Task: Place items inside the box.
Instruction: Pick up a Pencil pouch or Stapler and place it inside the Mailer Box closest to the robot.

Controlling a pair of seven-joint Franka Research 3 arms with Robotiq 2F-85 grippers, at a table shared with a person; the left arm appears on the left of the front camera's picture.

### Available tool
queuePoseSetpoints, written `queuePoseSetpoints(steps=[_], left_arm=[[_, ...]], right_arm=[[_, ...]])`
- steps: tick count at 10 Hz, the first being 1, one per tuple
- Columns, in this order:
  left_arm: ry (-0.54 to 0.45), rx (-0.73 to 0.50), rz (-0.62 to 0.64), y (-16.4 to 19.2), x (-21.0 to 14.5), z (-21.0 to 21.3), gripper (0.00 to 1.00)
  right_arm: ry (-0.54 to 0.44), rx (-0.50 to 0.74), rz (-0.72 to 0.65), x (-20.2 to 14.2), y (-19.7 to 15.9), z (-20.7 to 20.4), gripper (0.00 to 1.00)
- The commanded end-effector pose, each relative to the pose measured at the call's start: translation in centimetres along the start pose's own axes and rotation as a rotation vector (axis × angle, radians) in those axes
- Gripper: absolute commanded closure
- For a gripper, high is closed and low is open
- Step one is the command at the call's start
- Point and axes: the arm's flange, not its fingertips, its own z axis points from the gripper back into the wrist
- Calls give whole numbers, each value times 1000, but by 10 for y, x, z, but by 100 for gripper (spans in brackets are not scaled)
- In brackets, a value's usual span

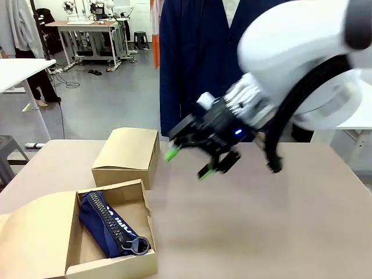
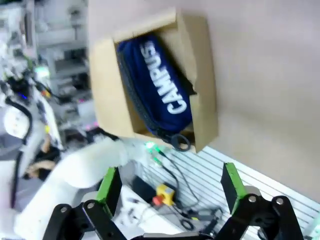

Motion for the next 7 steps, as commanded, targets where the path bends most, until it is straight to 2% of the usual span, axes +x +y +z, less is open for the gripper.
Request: queuePoseSetpoints(steps=[1, 2, 3, 4, 5, 6, 7], left_arm=[[-14, -24, -20, -2, -1, -1, 0], [-14, -24, -20, -2, -1, -1, 0], [-14, -24, -20, -2, -1, -1, 0], [-14, -24, -20, -2, -1, -1, 0], [-14, -24, -20, -2, -1, -1, 0], [-14, -24, -20, -2, -1, -1, 0], [-14, -24, -20, -2, -1, -1, 0]], right_arm=[[-115, 221, -95, -21, -70, 103, 0], [-62, 314, -151, -38, -109, 149, 0], [-88, 396, -249, -54, -149, 181, 0], [-75, 422, -297, -68, -181, 197, 0], [-36, 442, -333, -91, -227, 209, 0], [-28, 437, -330, -107, -254, 209, 0], [-29, 428, -251, -120, -277, 199, 0]])
